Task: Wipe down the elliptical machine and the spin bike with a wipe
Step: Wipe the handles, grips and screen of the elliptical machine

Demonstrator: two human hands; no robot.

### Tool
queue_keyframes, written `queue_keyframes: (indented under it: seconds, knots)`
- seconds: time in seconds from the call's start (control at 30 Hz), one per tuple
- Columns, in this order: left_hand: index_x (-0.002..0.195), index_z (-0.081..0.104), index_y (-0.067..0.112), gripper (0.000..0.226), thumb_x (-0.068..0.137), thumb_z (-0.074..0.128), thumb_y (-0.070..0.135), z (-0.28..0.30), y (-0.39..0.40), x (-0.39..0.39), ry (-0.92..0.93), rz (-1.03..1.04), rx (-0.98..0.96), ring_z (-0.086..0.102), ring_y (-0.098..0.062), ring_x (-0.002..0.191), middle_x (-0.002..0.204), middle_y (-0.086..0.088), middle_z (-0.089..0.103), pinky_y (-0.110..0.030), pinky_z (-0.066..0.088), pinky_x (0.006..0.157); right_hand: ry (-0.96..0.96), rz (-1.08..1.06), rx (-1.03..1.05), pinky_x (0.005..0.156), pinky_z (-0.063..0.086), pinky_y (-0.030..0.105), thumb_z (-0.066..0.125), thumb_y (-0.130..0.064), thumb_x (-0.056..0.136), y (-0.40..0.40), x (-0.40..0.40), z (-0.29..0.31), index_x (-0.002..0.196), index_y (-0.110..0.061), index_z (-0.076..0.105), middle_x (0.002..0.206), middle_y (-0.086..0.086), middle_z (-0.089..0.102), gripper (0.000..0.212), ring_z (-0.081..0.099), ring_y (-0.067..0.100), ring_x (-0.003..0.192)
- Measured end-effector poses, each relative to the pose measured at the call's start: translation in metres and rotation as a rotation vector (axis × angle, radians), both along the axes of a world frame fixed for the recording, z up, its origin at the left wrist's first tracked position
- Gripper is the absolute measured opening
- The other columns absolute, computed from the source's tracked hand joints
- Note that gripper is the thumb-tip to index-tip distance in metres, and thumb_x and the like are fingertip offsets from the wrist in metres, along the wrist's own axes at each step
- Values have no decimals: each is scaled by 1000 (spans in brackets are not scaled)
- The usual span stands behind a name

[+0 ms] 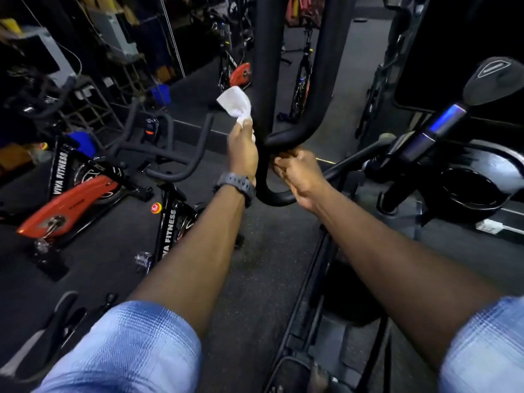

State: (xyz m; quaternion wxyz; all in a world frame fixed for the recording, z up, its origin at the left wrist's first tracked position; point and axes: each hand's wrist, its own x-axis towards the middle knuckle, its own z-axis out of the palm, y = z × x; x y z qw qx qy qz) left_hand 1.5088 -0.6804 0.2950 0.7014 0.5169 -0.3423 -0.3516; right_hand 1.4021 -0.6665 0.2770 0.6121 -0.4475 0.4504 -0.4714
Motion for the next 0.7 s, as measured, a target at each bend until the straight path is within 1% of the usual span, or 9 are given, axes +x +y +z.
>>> queue_keyframes:
  seconds: [0.1,0.2,0.23,0.33,0.43,0.5,0.57,0.63,0.7]
  knots:
    - [110,62,2,28,102,40,19,-49,9,-3,83,30,100,53,-7,77,81,6,57,-20,42,71,109,79,-51,92,49,26,47,13,91,1,-7,-10,122,-9,58,119,5,69,40,63,15,113]
    - [116,61,2,32,102,40,21,-98,8,-6,395,23,146,60,-17,92,104,-8,68,-32,48,89,290,172,-192,92,48,15,45,18,90,-6,-14,-28,129,-5,54,127,4,62,46,58,9,115]
    - [111,63,3,31,102,40,20,-108,7,-8,513,14,137,62,-18,89,102,-9,70,-34,49,90,349,207,-217,91,47,14,45,19,89,-9,-15,-36,127,-5,54,125,4,61,45,58,9,112]
    - [86,66,8,31,98,38,13,-137,4,-15,743,-68,119,63,-17,69,74,-5,68,-30,50,73,679,354,-349,103,44,30,49,8,90,-11,-23,-62,123,-7,60,126,11,64,38,60,23,117]
    - [71,72,5,38,88,38,7,-164,5,-36,961,-136,125,69,-20,66,72,-10,70,-27,57,65,1028,486,-477,95,35,21,48,1,91,-8,-47,-80,135,-6,55,134,15,60,45,54,30,125]
    - [83,68,1,27,77,43,8,-173,3,-55,1113,-165,132,69,-27,69,79,-17,70,-33,59,64,1127,476,-546,102,34,25,45,-6,92,-9,-63,-85,137,-5,53,140,18,55,46,51,33,129]
    - [93,61,0,29,70,44,8,-176,-4,-77,1190,-189,154,67,-30,72,86,-18,66,-36,59,64,1212,436,-630,112,34,37,44,-17,90,-19,-80,-92,137,-4,54,143,18,53,49,48,36,133]
    - [95,59,0,31,69,43,6,-183,-12,-97,1243,-239,169,64,-28,76,88,-17,64,-33,59,64,1303,441,-681,111,37,47,57,-11,88,-36,-97,-100,136,-6,56,142,17,54,48,49,40,132]
    - [97,59,0,26,78,41,7,-185,-23,-117,1237,-286,234,65,-27,76,86,-17,66,-31,57,66,1378,414,-690,113,33,45,65,-8,86,-54,-113,-103,141,-13,52,149,11,48,57,44,37,136]
